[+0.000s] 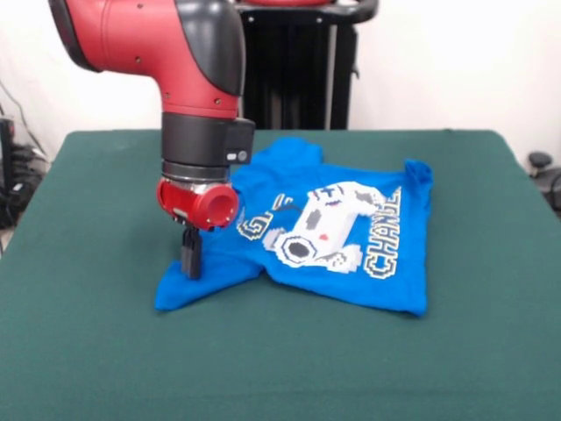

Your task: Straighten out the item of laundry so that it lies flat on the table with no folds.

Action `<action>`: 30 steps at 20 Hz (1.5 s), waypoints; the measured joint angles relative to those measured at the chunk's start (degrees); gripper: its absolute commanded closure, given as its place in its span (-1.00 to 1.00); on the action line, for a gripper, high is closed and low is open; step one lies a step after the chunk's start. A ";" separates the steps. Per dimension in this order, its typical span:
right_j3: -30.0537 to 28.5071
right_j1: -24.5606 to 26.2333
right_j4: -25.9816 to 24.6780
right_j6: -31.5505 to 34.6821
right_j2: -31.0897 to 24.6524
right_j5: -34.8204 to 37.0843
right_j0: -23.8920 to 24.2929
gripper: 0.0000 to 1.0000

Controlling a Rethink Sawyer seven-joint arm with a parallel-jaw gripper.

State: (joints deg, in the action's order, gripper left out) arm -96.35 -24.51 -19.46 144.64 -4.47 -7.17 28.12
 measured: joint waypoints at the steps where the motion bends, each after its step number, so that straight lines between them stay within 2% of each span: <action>1: 0.22 -0.10 -0.21 0.00 -0.17 0.02 0.01 1.00; 10: 3.84 -1.55 -2.60 0.00 -3.41 1.74 1.16 1.00; 20: 7.68 -1.08 -2.91 0.00 -5.30 1.86 2.48 1.00; 21: 8.16 -1.06 -2.90 0.00 -6.39 1.85 2.99 -1.00; 30: 8.83 -1.21 -2.92 0.00 -7.22 1.86 3.29 -1.00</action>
State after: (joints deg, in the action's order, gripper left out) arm -87.52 -25.72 -22.38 144.64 -11.70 -5.31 31.41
